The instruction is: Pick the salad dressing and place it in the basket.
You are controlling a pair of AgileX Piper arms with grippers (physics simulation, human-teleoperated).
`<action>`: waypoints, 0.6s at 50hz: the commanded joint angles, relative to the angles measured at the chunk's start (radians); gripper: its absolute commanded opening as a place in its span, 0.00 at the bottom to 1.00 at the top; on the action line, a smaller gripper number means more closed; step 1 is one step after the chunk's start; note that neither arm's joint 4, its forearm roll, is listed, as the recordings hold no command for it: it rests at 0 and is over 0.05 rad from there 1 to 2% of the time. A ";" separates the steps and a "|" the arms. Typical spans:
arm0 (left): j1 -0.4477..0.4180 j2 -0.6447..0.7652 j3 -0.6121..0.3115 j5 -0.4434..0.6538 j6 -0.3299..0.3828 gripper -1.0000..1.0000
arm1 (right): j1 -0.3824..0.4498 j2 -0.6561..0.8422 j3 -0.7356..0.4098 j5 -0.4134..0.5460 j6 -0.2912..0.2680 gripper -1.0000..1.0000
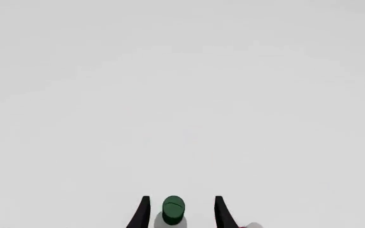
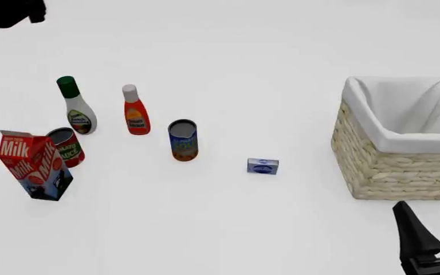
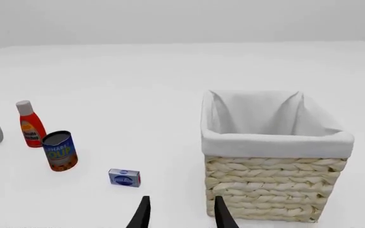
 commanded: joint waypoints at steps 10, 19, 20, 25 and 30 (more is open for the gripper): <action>0.044 0.145 -0.135 0.055 -0.017 1.00 | 0.006 0.005 0.002 -0.003 -0.001 1.00; 0.038 0.196 -0.161 0.075 -0.008 1.00 | 0.013 0.016 -0.002 -0.013 -0.002 1.00; 0.040 0.198 -0.160 0.072 -0.003 1.00 | 0.014 0.016 -0.002 -0.013 -0.004 1.00; 0.036 0.219 -0.160 0.068 0.004 1.00 | 0.015 0.001 -0.012 0.008 -0.007 1.00; 0.032 0.229 -0.152 0.067 0.009 1.00 | 0.011 0.000 -0.015 0.013 -0.008 1.00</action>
